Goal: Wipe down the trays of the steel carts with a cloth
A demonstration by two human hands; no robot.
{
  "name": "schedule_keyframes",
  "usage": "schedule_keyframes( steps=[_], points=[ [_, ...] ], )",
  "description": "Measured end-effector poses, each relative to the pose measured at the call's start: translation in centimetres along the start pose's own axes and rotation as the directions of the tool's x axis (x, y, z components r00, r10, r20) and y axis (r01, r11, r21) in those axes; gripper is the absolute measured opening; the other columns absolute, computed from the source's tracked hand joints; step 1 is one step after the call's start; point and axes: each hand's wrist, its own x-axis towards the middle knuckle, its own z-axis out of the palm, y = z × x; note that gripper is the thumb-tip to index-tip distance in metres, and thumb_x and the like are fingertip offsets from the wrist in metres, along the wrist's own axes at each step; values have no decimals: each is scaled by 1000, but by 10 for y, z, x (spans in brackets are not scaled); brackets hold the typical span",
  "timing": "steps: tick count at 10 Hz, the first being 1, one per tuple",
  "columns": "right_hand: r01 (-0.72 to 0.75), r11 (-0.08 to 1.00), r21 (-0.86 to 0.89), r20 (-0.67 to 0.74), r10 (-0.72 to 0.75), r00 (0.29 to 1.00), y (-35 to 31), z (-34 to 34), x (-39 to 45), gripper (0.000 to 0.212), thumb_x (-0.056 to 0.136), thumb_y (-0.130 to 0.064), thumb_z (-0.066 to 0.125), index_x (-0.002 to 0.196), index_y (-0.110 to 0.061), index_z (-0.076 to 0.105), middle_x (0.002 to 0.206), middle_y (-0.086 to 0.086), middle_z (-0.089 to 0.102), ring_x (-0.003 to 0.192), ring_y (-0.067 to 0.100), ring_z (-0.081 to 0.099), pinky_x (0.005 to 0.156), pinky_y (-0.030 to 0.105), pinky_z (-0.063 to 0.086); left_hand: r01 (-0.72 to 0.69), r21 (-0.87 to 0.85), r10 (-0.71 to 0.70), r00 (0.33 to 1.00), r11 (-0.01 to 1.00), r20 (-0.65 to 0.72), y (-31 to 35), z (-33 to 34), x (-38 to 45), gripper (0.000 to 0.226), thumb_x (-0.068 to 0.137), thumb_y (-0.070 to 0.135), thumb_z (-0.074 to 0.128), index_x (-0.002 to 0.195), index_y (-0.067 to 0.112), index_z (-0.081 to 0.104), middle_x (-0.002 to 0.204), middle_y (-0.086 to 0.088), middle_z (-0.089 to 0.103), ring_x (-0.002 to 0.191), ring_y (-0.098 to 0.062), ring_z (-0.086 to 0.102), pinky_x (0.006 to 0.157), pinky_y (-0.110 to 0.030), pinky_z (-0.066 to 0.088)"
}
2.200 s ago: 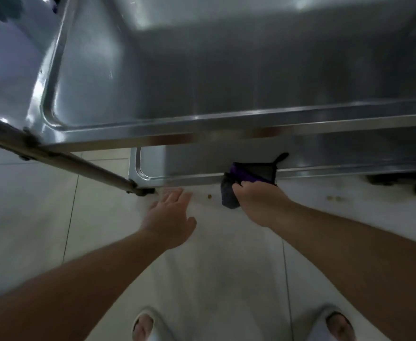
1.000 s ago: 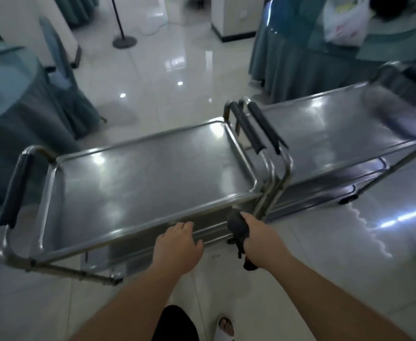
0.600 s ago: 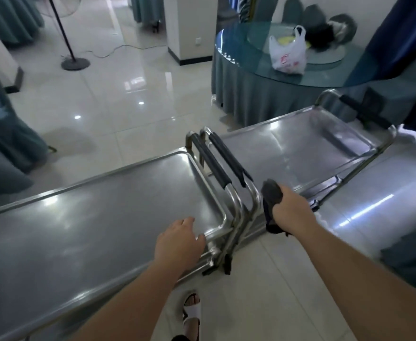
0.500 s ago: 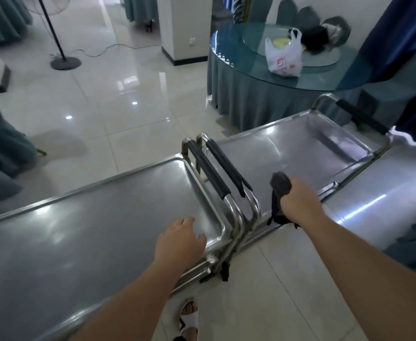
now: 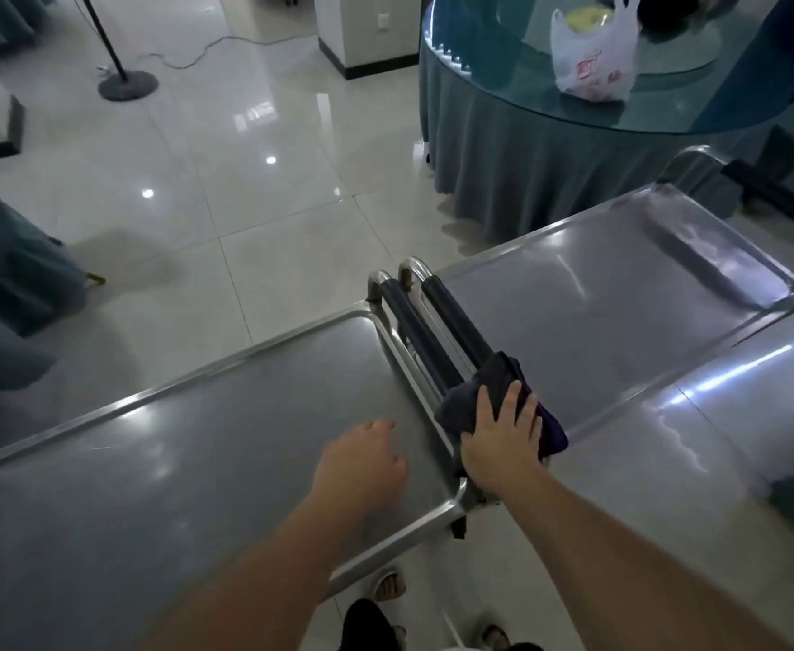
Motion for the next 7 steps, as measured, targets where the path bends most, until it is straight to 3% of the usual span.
schedule_keyframes(
  steps=[2,5,6,7],
  points=[
    [42,993,-106,-18,-44,999,2,-12,-3,83,103,-56,36,165,-21,-7,169,26,-14,154,53,-7,126,62,8,3,-10,-4,999,1000,-48,31,-3,13,60,98,34,51,156,23,43,153,-6,53,139,-28,51,111,-40,43],
    [268,950,-157,181,-239,954,29,-57,1,75,103,-42,47,165,-22,9,171,24,-5,154,49,7,121,55,27,136,-75,-146,976,988,-164,107,14,16,52,98,42,51,147,26,48,144,-3,59,128,-26,58,103,-41,47],
    [425,899,-107,224,-395,891,59,-79,0,65,101,-37,51,159,-23,25,169,15,16,150,42,24,119,52,33,229,-108,-245,954,968,-173,133,25,4,49,99,42,50,146,28,47,139,-3,59,124,-26,59,101,-43,50],
    [535,842,-70,180,-517,837,90,-98,2,49,100,-36,52,145,-22,42,149,7,44,134,32,43,110,48,43,289,-125,-309,928,949,-206,161,34,-8,43,97,38,50,138,26,49,134,-5,61,119,-27,60,100,-45,52]
  ],
)
